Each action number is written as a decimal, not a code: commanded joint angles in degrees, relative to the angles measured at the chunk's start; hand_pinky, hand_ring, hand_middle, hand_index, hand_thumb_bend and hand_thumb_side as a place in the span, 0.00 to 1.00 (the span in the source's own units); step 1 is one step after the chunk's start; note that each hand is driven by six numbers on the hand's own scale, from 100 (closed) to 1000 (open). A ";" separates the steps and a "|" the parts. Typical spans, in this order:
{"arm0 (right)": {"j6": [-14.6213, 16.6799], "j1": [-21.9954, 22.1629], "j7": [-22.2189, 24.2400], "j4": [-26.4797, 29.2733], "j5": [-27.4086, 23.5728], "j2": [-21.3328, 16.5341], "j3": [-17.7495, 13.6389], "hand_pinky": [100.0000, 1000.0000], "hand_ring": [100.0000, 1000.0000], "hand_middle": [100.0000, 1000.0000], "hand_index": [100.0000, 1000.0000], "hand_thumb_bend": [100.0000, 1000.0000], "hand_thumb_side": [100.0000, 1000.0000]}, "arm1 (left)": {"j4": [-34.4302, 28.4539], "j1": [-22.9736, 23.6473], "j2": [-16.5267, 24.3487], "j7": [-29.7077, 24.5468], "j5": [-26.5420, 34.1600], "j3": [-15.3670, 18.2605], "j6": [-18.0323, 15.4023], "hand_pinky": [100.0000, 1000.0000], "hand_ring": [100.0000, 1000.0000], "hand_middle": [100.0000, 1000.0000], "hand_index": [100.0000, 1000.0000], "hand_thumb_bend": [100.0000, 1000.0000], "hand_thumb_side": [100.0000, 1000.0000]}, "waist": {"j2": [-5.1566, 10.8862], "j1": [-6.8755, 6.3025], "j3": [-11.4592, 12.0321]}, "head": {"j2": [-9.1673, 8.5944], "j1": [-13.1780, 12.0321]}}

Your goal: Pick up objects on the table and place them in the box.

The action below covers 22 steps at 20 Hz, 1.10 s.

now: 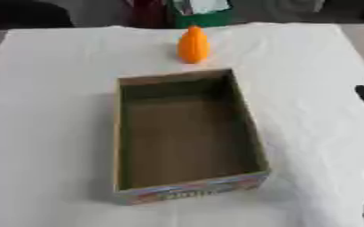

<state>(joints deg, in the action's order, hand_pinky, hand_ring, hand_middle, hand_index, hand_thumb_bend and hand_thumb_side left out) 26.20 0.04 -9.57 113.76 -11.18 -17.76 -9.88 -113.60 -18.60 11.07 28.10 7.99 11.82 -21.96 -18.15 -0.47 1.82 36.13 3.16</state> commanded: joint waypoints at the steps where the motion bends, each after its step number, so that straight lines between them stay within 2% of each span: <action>1: 0.18 -0.01 -0.11 0.84 -0.21 -1.10 -0.50 0.86 0.74 0.68 0.91 0.00 1.00 | -0.99 -0.21 0.47 -0.02 0.12 0.45 -0.12 0.35 0.51 0.56 0.71 0.00 0.78 | 0.98 0.08 0.07 | -0.31 -0.06; 7: 1.63 0.02 -0.71 0.84 0.00 -4.50 -0.53 0.85 0.75 0.69 0.91 0.00 1.00 | -0.99 -0.11 0.43 -0.11 0.13 0.41 -0.03 0.35 0.51 0.56 0.71 0.00 0.78 | 0.80 0.07 0.25 | 0.13 0.01; 13: 0.91 -0.52 -1.17 0.84 3.43 -13.72 -1.53 0.86 0.81 0.77 0.96 0.00 1.00 | -0.99 0.55 0.19 -0.20 0.14 0.33 0.23 0.35 0.51 0.56 0.71 0.00 0.78 | 1.41 0.12 0.33 | 0.75 -0.49; 18: -4.11 -1.76 0.13 0.84 7.38 -22.76 -2.36 0.88 0.84 0.82 1.00 0.00 1.00 | -0.99 0.76 0.15 -0.51 0.25 0.04 0.47 0.35 0.51 0.56 0.71 0.00 0.78 | 2.17 0.20 0.86 | 1.63 -0.15; 22: -7.97 -3.61 0.58 0.84 8.83 -28.94 -2.55 0.87 0.85 0.83 1.00 0.00 1.00 | -0.99 1.00 0.11 -0.74 0.39 -0.13 0.60 0.35 0.51 0.56 0.71 0.00 0.78 | 2.49 0.15 1.32 | 3.92 0.78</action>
<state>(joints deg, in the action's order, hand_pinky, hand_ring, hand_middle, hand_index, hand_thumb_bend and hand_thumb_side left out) 19.35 -3.06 -9.07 113.76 -3.24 -42.94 -11.62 -113.60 -17.44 10.59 27.60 8.07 11.78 -21.44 -16.77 -0.40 3.15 39.12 3.63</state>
